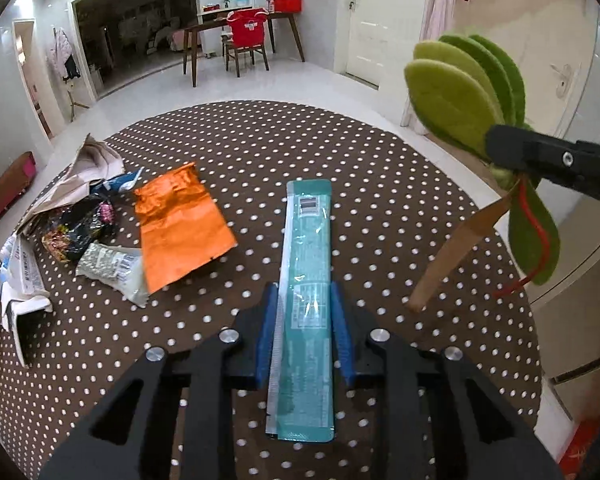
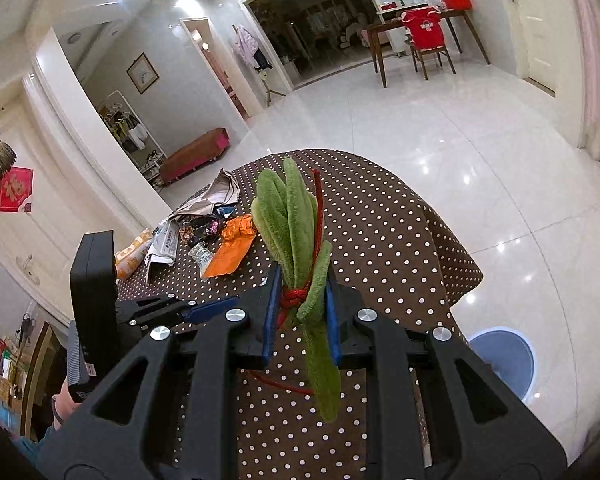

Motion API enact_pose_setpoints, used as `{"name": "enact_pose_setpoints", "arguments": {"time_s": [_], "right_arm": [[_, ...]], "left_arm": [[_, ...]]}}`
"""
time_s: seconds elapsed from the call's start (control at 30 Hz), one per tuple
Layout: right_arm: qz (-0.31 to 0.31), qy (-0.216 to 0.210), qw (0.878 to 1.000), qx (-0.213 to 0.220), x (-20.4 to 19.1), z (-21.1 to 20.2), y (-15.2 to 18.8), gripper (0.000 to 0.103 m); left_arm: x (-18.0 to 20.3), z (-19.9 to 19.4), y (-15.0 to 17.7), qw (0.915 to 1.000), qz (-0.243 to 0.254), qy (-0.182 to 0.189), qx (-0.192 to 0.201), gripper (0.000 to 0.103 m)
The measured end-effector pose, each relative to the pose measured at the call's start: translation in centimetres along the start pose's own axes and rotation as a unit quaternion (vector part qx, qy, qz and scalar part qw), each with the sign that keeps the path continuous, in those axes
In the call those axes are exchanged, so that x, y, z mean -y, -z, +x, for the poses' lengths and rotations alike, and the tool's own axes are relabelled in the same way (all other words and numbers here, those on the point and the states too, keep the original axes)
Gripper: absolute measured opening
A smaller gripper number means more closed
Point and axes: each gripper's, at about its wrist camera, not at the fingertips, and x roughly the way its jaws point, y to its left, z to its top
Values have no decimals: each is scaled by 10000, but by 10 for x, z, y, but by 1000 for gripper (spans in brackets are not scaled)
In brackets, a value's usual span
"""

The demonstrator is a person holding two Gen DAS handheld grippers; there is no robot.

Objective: Collect trash
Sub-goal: 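Lift the teal package with the left tool while the right tool holds the sprig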

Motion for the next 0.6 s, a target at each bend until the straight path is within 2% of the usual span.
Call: {"name": "enact_pose_setpoints", "arguments": {"time_s": [0.13,0.27,0.3,0.33,0.47,0.6], "right_arm": [[-3,41,10000,29,4,-3,-1,20],[42,107,9999,117,11,-7,-3,20],[56,127,9998,144,13,-8,-4,20],[73,156,9997,183,16,-11,-6,20],[203,324,9987,343,34,-23,-12,20],[438,497,9969,421,59,-33,-14,20]], "left_arm": [[-2,-4,2,9996,-183,190,25,26],[-1,-14,0,9991,-291,227,219,26],[-1,-18,0,9988,-319,240,270,24],[-1,-22,-2,9984,-352,276,351,10],[6,-32,-15,9972,-402,369,507,5],[16,-20,-21,9980,-355,369,381,2]]}}
